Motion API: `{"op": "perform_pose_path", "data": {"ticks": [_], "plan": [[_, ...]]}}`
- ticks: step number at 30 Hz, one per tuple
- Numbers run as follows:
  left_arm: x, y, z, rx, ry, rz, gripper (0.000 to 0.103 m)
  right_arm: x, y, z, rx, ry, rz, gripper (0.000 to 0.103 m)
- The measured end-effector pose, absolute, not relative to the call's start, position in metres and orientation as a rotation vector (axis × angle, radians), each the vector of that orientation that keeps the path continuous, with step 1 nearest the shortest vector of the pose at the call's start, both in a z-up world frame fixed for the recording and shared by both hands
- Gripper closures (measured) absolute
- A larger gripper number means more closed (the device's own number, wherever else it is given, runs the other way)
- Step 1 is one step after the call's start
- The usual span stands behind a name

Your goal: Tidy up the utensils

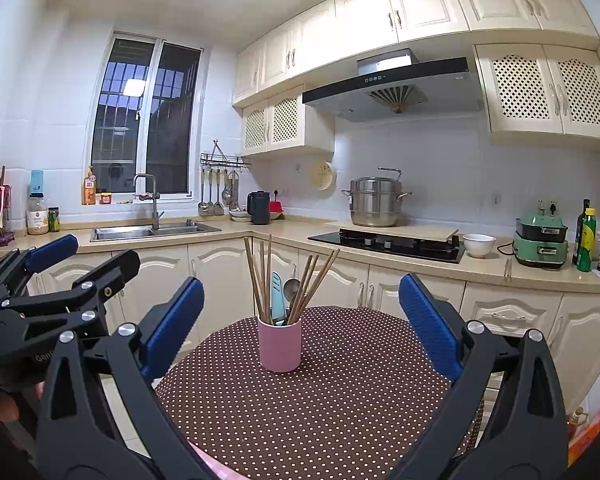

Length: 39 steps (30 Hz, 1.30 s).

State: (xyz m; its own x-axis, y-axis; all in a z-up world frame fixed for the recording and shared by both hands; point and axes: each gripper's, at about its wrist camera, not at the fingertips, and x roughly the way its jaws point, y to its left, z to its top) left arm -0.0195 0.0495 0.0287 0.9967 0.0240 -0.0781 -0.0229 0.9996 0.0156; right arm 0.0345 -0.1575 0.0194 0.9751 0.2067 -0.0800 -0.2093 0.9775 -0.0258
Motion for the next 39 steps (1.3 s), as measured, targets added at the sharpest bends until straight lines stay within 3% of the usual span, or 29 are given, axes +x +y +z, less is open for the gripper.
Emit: {"op": "perform_pose_path", "data": {"ticks": [39], "plan": [[0.007,0.045,0.017,0.020,0.102,0.008,0.013,0.054,-0.158,0.008,0.006,0.126,0.226,0.007]]}}
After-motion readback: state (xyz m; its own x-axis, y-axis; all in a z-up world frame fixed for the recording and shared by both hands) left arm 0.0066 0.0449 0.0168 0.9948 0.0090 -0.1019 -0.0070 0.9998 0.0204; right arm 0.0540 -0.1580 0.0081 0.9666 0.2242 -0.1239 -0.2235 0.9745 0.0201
